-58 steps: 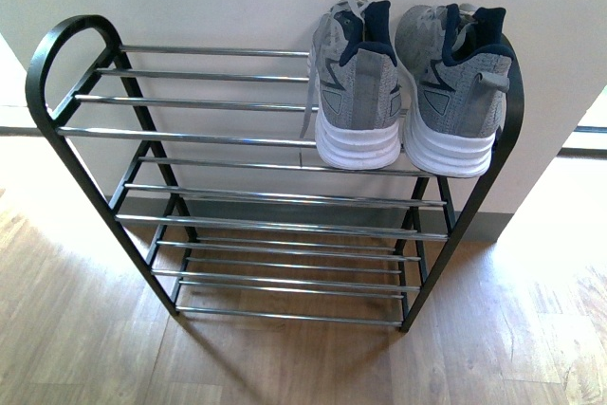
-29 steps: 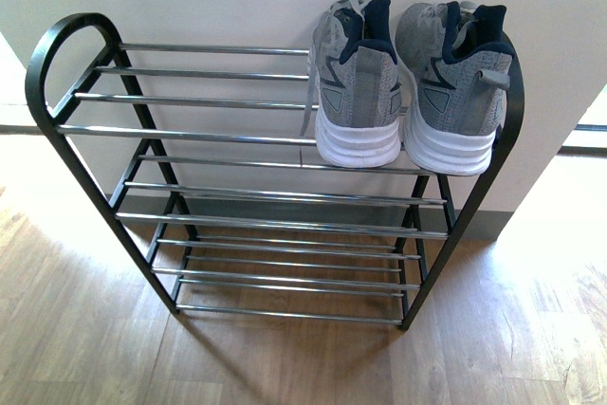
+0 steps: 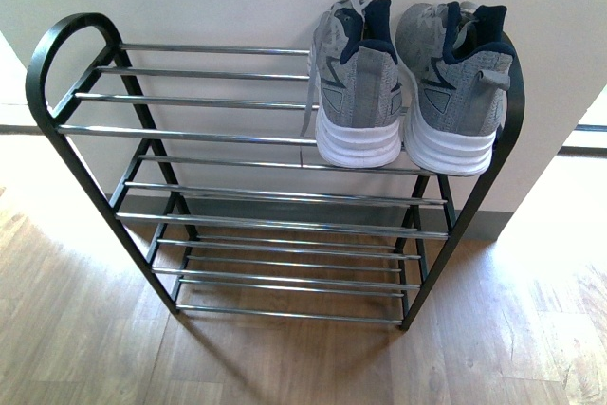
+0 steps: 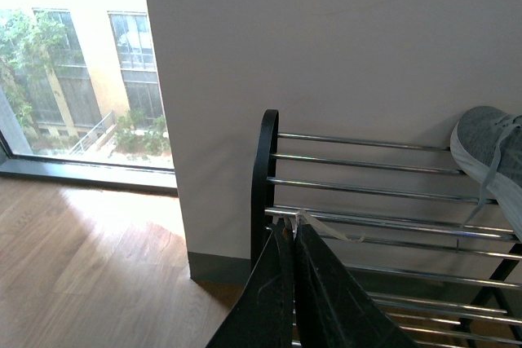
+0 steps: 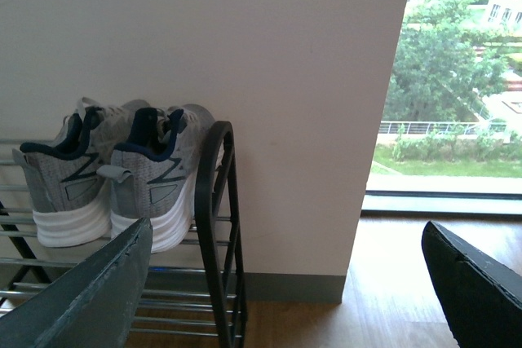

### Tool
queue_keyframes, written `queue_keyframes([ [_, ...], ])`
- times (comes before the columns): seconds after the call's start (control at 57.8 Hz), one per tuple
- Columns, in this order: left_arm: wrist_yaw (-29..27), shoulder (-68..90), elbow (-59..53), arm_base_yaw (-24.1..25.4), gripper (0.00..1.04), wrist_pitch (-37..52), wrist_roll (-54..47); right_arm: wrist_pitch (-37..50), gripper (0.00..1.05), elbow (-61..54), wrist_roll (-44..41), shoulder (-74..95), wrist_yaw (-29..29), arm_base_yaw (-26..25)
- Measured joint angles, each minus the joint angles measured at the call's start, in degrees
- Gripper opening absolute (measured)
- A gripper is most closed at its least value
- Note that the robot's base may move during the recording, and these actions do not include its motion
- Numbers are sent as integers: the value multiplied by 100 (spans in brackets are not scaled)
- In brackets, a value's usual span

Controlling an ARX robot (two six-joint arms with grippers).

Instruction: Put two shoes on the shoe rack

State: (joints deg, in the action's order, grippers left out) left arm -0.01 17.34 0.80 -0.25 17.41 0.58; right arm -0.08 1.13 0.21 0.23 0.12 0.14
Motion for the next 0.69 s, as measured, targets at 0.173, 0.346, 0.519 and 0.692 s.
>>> queue_keyframes([
  [0.173, 0, -299, 0, 0, 1, -306, 0, 0, 96, 0, 0, 0, 0, 0],
  [0.346, 0, -573, 0, 0, 1, -564, 0, 0, 96, 0, 2, 0, 0, 0],
  [0.519, 0, -1008, 2, 0, 1, -1097, 0, 0, 96, 0, 0, 0, -2, 0],
  [0.692, -7, -1628, 2, 0, 1, -1727, 0, 0, 96, 0, 0, 0, -4, 0],
])
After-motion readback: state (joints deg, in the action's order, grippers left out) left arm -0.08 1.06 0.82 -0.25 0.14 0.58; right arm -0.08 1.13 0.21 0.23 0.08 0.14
